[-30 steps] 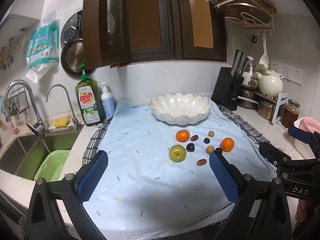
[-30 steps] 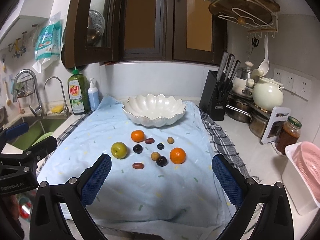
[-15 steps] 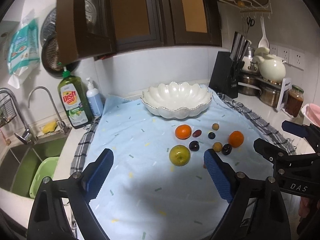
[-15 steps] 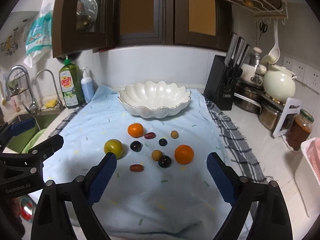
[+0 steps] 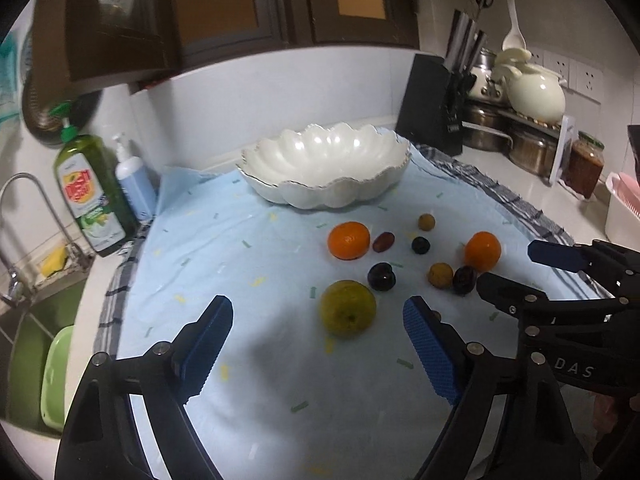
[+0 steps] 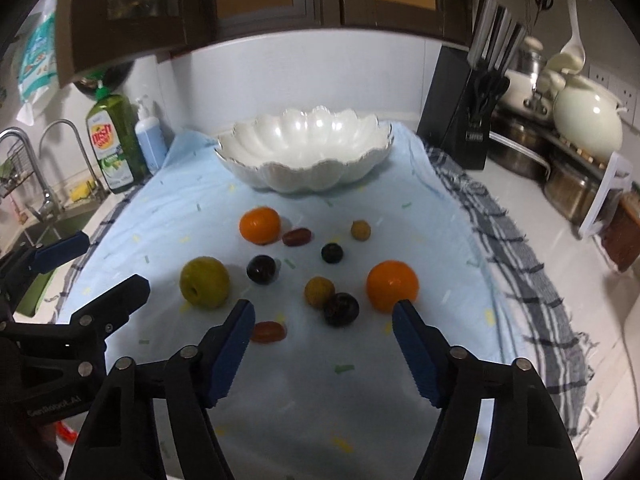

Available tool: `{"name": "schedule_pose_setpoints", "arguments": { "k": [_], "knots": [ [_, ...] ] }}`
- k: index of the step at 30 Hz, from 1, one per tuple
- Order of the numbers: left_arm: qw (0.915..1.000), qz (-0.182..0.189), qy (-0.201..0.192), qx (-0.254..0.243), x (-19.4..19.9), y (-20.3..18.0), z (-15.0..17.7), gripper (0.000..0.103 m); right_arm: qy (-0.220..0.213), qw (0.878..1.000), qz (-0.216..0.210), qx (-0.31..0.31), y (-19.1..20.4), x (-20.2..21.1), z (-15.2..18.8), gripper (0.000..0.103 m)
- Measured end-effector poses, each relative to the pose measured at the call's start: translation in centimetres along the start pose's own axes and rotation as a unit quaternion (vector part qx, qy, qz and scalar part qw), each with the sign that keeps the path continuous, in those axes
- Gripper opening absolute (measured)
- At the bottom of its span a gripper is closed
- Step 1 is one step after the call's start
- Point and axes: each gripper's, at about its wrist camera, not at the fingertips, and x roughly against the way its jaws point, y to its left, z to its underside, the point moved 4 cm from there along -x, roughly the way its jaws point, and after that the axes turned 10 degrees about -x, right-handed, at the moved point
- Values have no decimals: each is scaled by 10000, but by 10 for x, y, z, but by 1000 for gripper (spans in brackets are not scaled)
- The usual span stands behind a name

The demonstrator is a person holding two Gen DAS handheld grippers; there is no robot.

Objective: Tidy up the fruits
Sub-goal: 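Move the left tool toward the green apple while the right tool approaches a black plum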

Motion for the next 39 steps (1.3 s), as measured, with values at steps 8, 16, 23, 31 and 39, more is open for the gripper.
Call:
{"name": "schedule_pose_setpoints", "arguments": {
  "k": [8,16,23,31,39],
  "knots": [
    [9993,348,104,-126,-28,-2,2,85,279,9992,264,-146,-3,-23,3,66],
    [9994,214,255,67,-42,-8,4,82,489,9985,154,194,-8,-40,3,60],
    [9980,-91,472,402,-53,-13,5,81,764,9952,-291,547,-11,-55,2,56],
    [9967,-103,616,515,-68,-17,5,73,1026,9911,-564,641,-12,-71,1,49],
    [9960,136,762,439,-81,-18,7,64,1069,9914,-532,543,-14,-80,2,43]
  ]
}}
